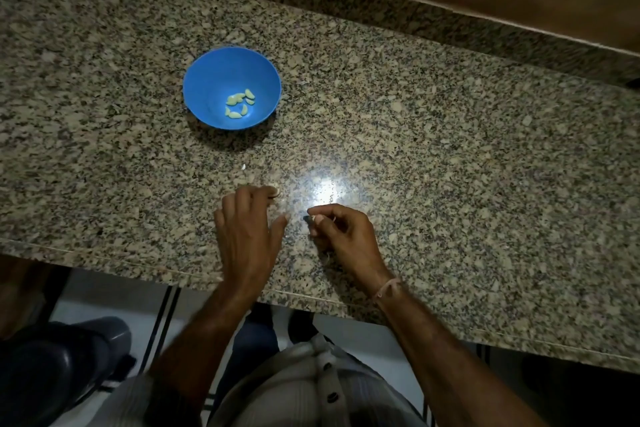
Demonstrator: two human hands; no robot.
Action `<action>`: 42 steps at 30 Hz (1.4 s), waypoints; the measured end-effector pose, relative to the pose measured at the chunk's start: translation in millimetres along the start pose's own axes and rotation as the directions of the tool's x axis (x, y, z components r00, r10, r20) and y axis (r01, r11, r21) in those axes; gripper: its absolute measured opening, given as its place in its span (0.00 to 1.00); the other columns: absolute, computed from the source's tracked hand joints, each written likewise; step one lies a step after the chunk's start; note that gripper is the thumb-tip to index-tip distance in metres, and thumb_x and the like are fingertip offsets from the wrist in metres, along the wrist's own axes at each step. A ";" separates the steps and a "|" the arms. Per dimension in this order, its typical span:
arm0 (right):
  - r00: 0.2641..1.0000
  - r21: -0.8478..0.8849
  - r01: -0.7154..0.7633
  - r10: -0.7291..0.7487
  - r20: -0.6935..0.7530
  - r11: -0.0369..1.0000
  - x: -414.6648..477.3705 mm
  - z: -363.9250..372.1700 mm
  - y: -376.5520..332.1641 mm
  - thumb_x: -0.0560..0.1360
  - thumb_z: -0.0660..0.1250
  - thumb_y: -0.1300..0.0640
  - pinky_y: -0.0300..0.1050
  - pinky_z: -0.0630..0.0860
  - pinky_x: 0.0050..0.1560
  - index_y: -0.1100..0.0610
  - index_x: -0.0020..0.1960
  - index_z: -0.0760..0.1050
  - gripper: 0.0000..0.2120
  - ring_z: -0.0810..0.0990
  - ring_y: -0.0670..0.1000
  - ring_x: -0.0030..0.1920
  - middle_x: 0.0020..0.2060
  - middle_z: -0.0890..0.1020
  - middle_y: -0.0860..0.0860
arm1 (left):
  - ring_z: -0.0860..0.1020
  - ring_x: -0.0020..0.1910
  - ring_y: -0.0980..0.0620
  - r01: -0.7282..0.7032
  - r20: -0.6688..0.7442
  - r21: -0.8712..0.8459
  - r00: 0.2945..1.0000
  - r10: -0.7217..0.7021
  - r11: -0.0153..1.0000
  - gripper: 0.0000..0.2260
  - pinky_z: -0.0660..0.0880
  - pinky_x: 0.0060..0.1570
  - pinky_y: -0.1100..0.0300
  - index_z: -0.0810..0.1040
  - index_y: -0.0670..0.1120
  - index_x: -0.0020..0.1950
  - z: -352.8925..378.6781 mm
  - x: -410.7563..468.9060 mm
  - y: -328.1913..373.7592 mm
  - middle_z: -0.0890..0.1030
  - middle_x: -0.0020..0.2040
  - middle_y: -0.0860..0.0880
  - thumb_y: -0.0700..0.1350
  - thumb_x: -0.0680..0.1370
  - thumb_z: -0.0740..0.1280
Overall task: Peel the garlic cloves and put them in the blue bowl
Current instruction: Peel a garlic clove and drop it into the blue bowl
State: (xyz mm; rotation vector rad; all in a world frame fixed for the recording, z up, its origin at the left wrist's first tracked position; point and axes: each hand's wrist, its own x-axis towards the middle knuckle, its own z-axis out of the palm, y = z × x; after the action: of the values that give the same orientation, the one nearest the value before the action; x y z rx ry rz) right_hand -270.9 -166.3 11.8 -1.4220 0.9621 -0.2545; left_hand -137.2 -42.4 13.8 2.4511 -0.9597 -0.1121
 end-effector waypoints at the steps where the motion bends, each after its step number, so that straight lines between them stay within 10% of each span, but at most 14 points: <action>1: 1.000 -0.034 0.012 -0.012 -0.001 0.999 0.0 -0.9 1.8 0.81 0.71 0.62 0.55 0.86 0.50 0.56 0.55 0.86 0.07 0.88 0.54 0.45 0.44 0.89 0.53 | 0.72 0.58 0.46 0.018 0.007 -0.020 1.000 -0.018 1.000 0.15 0.68 0.54 0.50 0.76 0.50 0.61 2.0 -11.5 -0.6 0.76 0.57 0.49 0.50 0.78 0.74; 25: 0.988 -0.772 -0.078 -0.054 -0.143 0.630 -1.5 45.6 -13.1 0.70 0.71 0.63 0.46 0.77 0.39 0.53 0.39 0.81 0.06 0.83 0.53 0.42 0.39 0.84 0.48 | 0.71 0.52 0.51 0.110 0.249 -0.110 0.965 -0.080 0.988 0.12 0.67 0.40 0.55 0.75 0.55 0.52 9.0 -19.1 -22.0 0.75 0.49 0.55 0.53 0.76 0.76; 30: 0.964 -0.467 -0.200 0.087 -0.252 0.861 -4.7 40.8 -16.1 0.71 0.78 0.61 0.46 0.82 0.41 0.54 0.38 0.82 0.06 0.86 0.51 0.40 0.36 0.86 0.49 | 0.80 0.45 0.53 0.186 0.348 -0.275 0.934 -0.083 0.943 0.03 0.72 0.36 0.57 0.81 0.55 0.49 7.4 -11.4 -14.5 0.82 0.44 0.57 0.52 0.80 0.70; 35: 0.942 0.389 -0.289 0.333 -0.049 0.875 -34.5 39.4 -23.1 0.76 0.75 0.69 0.58 0.83 0.45 0.64 0.44 0.78 0.06 0.83 0.54 0.32 0.37 0.84 0.62 | 0.84 0.35 0.48 0.576 0.583 -0.633 0.794 -0.170 0.517 0.10 0.80 0.41 0.49 0.84 0.44 0.43 9.4 -12.9 -11.0 0.86 0.37 0.46 0.48 0.80 0.72; 42: 0.948 0.418 -0.303 0.317 0.037 0.856 -39.1 51.2 -16.5 0.83 0.68 0.62 0.42 0.82 0.36 0.72 0.53 0.80 0.11 0.81 0.50 0.33 0.38 0.83 0.60 | 0.85 0.38 0.45 0.491 0.517 -0.647 0.845 -0.139 0.584 0.11 0.81 0.42 0.50 0.84 0.42 0.43 -5.4 -11.9 -16.8 0.86 0.37 0.44 0.48 0.82 0.71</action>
State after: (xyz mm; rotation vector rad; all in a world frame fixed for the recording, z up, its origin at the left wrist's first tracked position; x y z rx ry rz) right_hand -253.6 -106.7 35.5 -0.8544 1.0743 -0.2272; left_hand -134.4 -21.8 9.2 1.7547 -0.4241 -1.0068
